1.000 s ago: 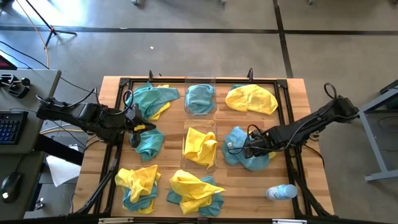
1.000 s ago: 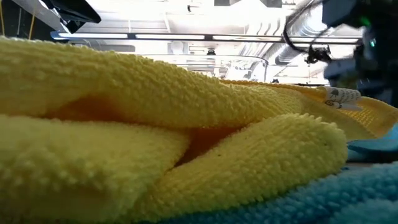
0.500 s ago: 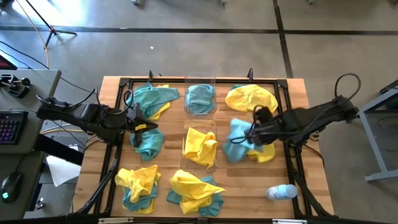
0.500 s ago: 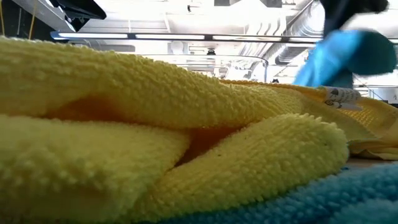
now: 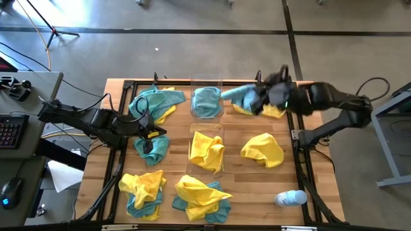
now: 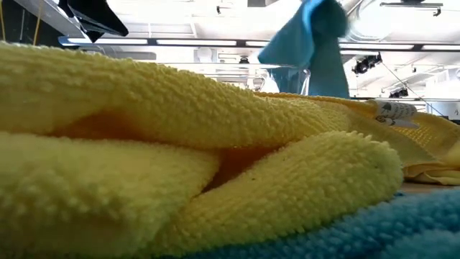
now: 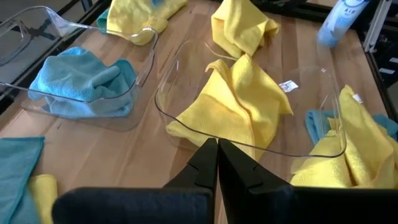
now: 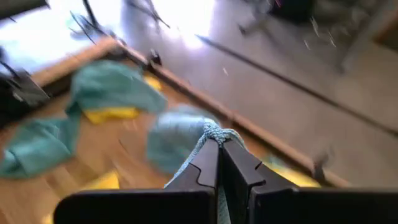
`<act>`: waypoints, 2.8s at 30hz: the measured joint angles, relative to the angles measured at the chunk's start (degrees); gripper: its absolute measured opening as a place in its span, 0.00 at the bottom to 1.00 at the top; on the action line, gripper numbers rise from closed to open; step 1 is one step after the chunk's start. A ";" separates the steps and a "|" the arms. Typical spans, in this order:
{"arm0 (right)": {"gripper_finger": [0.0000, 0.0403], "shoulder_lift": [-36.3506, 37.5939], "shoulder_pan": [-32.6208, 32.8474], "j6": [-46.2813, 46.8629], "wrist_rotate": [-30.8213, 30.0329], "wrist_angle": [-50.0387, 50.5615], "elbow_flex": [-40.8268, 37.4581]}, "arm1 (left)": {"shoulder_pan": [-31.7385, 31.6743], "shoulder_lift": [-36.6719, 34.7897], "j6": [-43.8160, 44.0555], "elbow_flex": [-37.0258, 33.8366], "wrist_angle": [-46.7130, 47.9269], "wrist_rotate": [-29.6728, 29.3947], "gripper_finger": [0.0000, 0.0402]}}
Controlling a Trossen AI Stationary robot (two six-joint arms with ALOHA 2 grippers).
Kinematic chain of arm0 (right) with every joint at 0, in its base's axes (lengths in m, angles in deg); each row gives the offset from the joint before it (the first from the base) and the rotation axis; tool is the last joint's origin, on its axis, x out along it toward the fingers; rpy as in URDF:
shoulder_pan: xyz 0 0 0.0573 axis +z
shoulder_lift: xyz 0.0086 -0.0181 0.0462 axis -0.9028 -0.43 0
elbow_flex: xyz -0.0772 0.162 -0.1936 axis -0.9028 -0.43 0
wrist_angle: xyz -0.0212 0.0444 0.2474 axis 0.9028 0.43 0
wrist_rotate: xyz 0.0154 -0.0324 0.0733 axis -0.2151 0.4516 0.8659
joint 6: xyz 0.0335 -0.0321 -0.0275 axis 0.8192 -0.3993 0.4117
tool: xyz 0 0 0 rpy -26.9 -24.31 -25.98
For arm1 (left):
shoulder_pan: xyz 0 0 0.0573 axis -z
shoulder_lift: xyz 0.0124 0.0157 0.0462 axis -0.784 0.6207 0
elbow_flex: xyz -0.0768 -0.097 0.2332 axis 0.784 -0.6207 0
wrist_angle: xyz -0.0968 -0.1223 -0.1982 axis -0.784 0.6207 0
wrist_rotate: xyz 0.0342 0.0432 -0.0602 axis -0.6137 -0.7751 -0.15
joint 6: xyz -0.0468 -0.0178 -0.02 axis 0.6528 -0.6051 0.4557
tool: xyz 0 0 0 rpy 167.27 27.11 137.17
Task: Sort microfiber towel by color & place in baskets
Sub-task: Put the blue towel into the top transparent bin
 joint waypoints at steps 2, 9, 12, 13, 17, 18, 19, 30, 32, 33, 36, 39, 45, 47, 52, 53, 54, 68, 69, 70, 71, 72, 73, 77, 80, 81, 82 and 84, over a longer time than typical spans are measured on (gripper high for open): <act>0.00 0.02 -4.01 -8.41 5.00 -7.86 0.56 | -0.20 0.18 0.00 0.00 -0.02 -0.08 0.00; 0.00 -1.23 -17.61 -24.93 24.29 -26.37 0.60 | -2.23 0.18 0.71 0.00 -0.10 -1.22 0.00; 0.00 -3.38 -22.67 -27.69 32.66 -29.51 0.60 | -3.30 0.18 2.47 0.00 -1.32 -2.16 0.00; 0.00 -4.32 -24.15 -28.16 35.40 -30.24 0.60 | -3.66 0.18 2.49 0.00 -1.69 -2.23 0.00; 0.00 -9.05 -28.45 -30.69 45.09 -34.19 0.60 | -4.93 0.18 1.64 0.00 -3.03 -2.42 0.00; 0.00 -10.41 -29.23 -31.10 47.27 -35.04 0.60 | -5.20 0.18 1.89 0.00 -3.08 -2.58 0.00; 0.00 -11.68 -29.90 -31.21 48.86 -35.55 0.60 | -5.49 0.18 2.25 0.00 -3.14 -2.78 0.00; 0.00 -24.78 -32.78 -36.18 58.51 -35.91 0.57 | -6.51 0.18 6.75 0.00 -3.16 -3.02 0.00; 0.00 -27.03 -32.78 -37.18 59.55 -35.93 0.57 | -6.50 0.18 7.78 0.00 -3.14 -3.00 0.00; 0.00 -28.12 -32.78 -37.69 59.66 -35.96 0.57 | -6.49 0.18 8.24 0.00 -3.12 -2.99 0.00; 0.00 -31.39 -32.78 -39.17 59.74 -36.00 0.57 | -6.49 0.18 9.56 0.00 -3.10 -2.99 0.00; 0.00 -34.81 -32.78 -40.26 59.73 -36.05 0.57 | -6.49 0.18 9.66 0.00 -3.10 -2.99 0.00; 0.00 -40.77 -32.18 -40.29 57.62 -37.97 0.55 | -6.49 0.18 9.64 0.00 -3.10 -2.99 0.00; 0.00 -42.33 -31.63 -40.30 56.39 -38.21 0.55 | -6.49 0.18 9.64 0.00 -3.11 -2.99 0.00; 0.00 -46.01 -30.25 -42.32 55.24 -38.75 0.55 | -6.49 0.18 9.60 0.00 -3.01 -3.47 0.00; 0.00 -46.69 -30.01 -42.62 54.52 -38.64 0.55 | -6.49 0.18 9.60 0.00 -3.01 -3.76 0.00; 0.00 -47.45 -29.79 -42.85 53.62 -38.45 0.53 | -6.49 0.18 9.60 0.00 -2.97 -4.10 0.00; 0.08 -51.56 -31.28 -39.54 51.29 -34.87 0.53 | -6.49 0.18 9.44 0.00 -2.64 -7.07 0.00; 0.12 -51.56 -31.47 -38.70 51.35 -34.52 0.53 | -6.49 0.18 9.47 0.00 -2.52 -7.93 0.00; 0.15 -51.56 -31.65 -38.19 51.36 -34.00 0.53 | -6.49 0.18 9.46 0.00 -2.47 -8.81 0.00; 0.19 -51.56 -31.68 -37.52 51.35 -33.38 0.53 | -6.49 0.18 9.44 0.00 -2.49 -9.31 0.00; 0.23 -51.56 -31.72 -36.98 51.16 -33.21 0.53 | -6.49 0.18 9.46 0.00 -2.49 -9.72 0.00; 0.26 -51.56 -31.78 -36.62 51.04 -33.22 0.53 | -6.49 0.18 9.44 0.00 -2.47 -9.92 0.00; 0.38 -50.45 -32.13 -35.18 51.12 -32.77 0.53 | -6.49 0.18 9.46 0.00 -2.47 -9.99 0.00; 0.42 -48.07 -32.40 -35.21 51.35 -30.94 0.53 | -6.49 0.18 9.46 0.00 -2.46 -10.01 0.00; 0.43 -47.12 -32.45 -35.27 51.39 -30.40 0.53 | -6.49 0.18 9.48 0.00 -2.45 -10.00 0.00; 0.43 -45.96 -32.68 -35.24 51.42 -29.88 0.53 | -6.49 0.18 9.51 0.00 -2.46 -9.97 0.00; 0.44 -43.69 -32.82 -35.08 51.50 -28.65 0.53 | -6.49 0.18 9.46 0.00 -2.45 -9.35 0.00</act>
